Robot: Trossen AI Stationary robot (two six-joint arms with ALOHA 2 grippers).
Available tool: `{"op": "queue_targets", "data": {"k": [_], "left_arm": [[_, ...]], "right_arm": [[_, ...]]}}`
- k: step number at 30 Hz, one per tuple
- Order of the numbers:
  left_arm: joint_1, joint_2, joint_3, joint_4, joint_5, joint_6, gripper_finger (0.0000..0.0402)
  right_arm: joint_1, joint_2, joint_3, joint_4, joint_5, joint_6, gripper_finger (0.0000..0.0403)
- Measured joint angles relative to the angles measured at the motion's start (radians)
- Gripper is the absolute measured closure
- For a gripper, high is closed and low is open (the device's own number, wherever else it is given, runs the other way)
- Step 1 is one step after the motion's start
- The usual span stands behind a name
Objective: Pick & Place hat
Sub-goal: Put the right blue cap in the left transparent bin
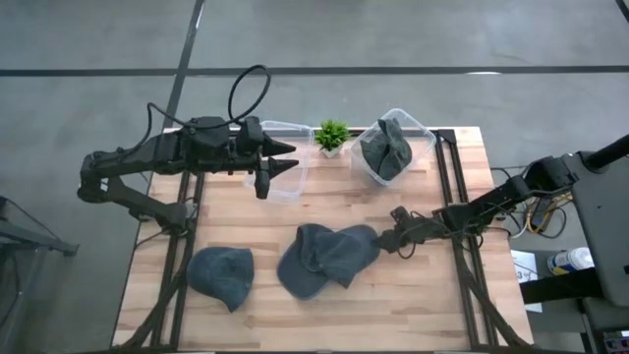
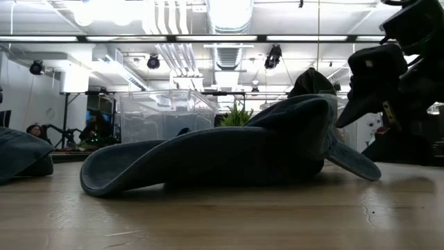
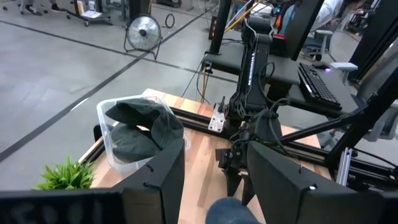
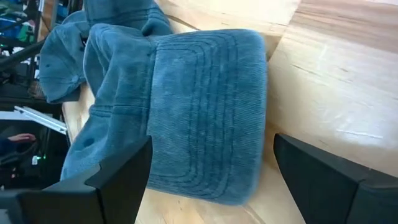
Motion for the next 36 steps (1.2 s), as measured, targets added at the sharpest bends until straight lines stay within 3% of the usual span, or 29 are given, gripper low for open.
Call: {"op": "queue_targets", "data": {"k": [7,15,19,25,32,36], "left_arm": [[0.000,0.000,0.000,-0.001,0.000,0.000,0.0234],[0.000,0.000,0.000,-0.001,0.000,0.001,0.0234],[0.001,0.000,0.000,-0.002,0.000,0.003,0.0234],[0.001,0.000,0.000,-0.008,0.000,0.003,0.0234],[0.000,0.000,0.000,-0.008,0.000,0.012,0.0234],[0.000,0.000,0.000,-0.008,0.000,0.020,0.0234]], "right_arm": [[0.000,0.068,0.012,0.003,-0.005,-0.004,0.0076],[-0.001,0.179,0.024,0.180,-0.016,-0.034,0.0093],[0.000,0.219,0.048,0.180,-0.021,-0.044,0.0146],[0.000,0.215,0.065,0.184,-0.039,-0.042,0.0257],[0.000,0.112,0.066,0.183,-0.080,-0.067,0.0358],[0.000,0.039,0.066,0.174,-0.083,-0.099,0.0388]]}}
